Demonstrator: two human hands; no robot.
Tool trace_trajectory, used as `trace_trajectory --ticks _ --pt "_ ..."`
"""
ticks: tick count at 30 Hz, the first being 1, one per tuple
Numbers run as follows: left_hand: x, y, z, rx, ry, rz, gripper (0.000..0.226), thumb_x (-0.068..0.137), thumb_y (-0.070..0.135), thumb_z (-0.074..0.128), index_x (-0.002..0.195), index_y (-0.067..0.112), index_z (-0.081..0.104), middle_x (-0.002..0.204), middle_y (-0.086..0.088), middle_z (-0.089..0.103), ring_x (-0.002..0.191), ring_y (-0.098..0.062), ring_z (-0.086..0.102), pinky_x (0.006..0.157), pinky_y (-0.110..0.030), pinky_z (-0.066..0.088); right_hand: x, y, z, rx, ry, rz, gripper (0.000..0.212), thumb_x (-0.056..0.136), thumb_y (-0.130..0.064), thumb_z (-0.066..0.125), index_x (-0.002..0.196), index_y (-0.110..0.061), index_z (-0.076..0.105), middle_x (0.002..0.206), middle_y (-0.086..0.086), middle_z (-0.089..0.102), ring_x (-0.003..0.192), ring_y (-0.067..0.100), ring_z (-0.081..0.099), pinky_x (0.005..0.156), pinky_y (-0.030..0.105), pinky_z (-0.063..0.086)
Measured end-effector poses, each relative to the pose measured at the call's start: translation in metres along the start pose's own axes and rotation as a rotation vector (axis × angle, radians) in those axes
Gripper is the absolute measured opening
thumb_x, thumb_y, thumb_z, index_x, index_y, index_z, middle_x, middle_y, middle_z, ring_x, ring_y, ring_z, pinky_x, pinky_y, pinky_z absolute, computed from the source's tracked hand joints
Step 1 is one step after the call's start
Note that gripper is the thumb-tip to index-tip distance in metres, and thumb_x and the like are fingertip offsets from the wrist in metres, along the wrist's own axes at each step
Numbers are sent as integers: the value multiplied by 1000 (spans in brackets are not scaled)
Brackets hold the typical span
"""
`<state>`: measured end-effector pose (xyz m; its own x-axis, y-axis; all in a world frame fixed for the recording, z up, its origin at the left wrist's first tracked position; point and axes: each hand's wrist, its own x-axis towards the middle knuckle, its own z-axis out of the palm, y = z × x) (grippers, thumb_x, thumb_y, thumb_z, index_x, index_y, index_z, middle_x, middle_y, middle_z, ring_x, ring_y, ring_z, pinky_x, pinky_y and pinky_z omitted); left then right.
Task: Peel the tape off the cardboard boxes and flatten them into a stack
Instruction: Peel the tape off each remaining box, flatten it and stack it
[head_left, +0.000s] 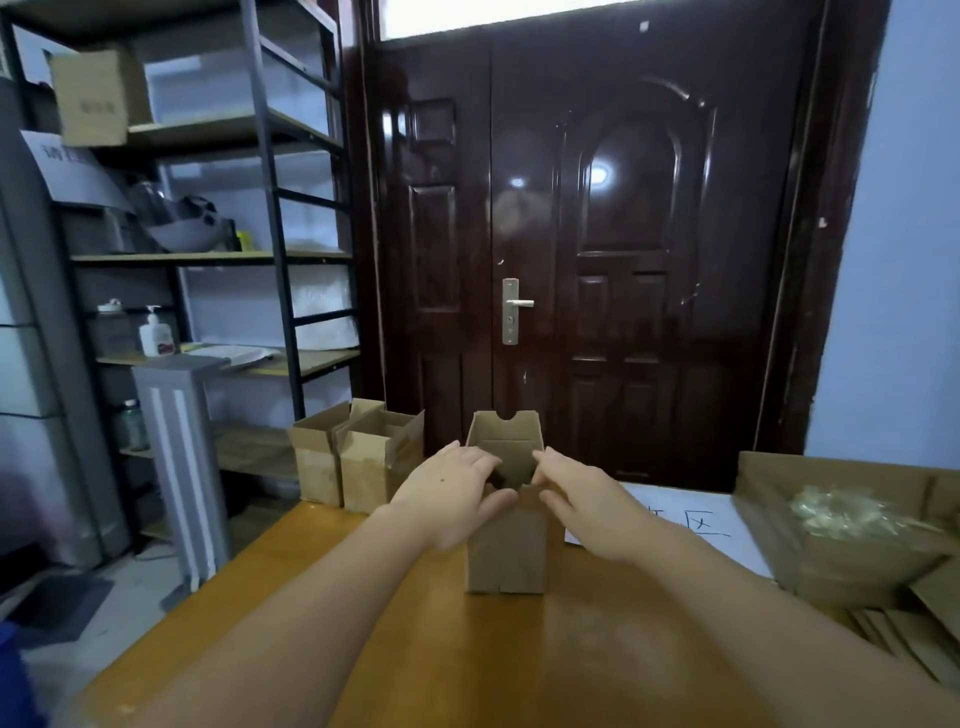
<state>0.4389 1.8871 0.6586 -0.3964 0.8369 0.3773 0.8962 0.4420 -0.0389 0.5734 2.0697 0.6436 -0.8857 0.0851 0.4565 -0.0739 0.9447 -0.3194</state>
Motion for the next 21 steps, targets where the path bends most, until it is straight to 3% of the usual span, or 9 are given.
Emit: trace_trajectory --ticks 3,5,10,13,14,16,18,19,21 --pt "-14 16 -4 -11 12 6 62 104 63 33 145 21 52 142 4 57 132 -13 47 123 -33 21 -26 0 -15 -39 -13 -1 13 104 -18 49 102 -31 52 149 -5 50 146 7 33 103 26 38" --pt "-23 26 -3 -20 12 -3 66 104 66 29 147 21 52 147 3 55 138 -13 43 124 -33 18 -46 -2 -25 -67 -20 3 14 104 -17 47 104 -31 52 145 -7 52 145 4 34 98 23 36" --pt "-48 41 9 -244 12 -118 77 99 71 11 148 28 53 155 5 49 150 -15 31 123 -35 20 -80 -9 -37 -56 0 102 18 106 -31 42 119 -31 55 125 -11 57 130 16 48 96 39 47" --pt "-53 39 14 -504 43 -316 74 103 66 10 141 27 61 140 -2 64 134 -22 53 115 -40 39 -86 -11 -35 15 13 267 41 106 -53 34 140 -37 51 128 -9 62 133 16 49 100 39 45" --pt "-51 38 14 -551 52 -375 75 104 64 11 136 24 65 130 -4 69 123 -23 60 108 -41 45 -85 -11 -34 19 59 312 45 107 -54 31 142 -35 51 117 -5 67 125 19 55 97 39 47" --pt "-46 37 13 -543 59 -423 68 108 56 17 123 18 72 117 -8 73 107 -22 65 98 -42 51 -81 -11 -32 29 177 373 43 108 -49 33 135 -30 60 88 -4 67 96 23 64 84 41 51" --pt "-41 37 13 -497 51 -408 57 110 50 24 113 19 71 111 -7 73 100 -20 65 93 -40 53 -74 -8 -30 39 249 415 40 107 -46 38 98 -24 71 72 -3 62 76 22 59 71 42 50" --pt "-39 36 13 -489 39 -393 53 110 50 27 113 20 71 112 -7 72 101 -20 65 93 -39 53 -71 -7 -29 22 256 443 45 106 -47 41 80 -20 65 65 -3 57 70 22 56 67 43 48" --pt "-38 30 14 -528 -13 -364 52 108 54 31 130 23 67 129 -6 69 119 -23 62 100 -32 48 -63 -4 -30 10 227 515 47 101 -55 47 80 -19 69 71 -2 64 77 23 62 70 43 54"
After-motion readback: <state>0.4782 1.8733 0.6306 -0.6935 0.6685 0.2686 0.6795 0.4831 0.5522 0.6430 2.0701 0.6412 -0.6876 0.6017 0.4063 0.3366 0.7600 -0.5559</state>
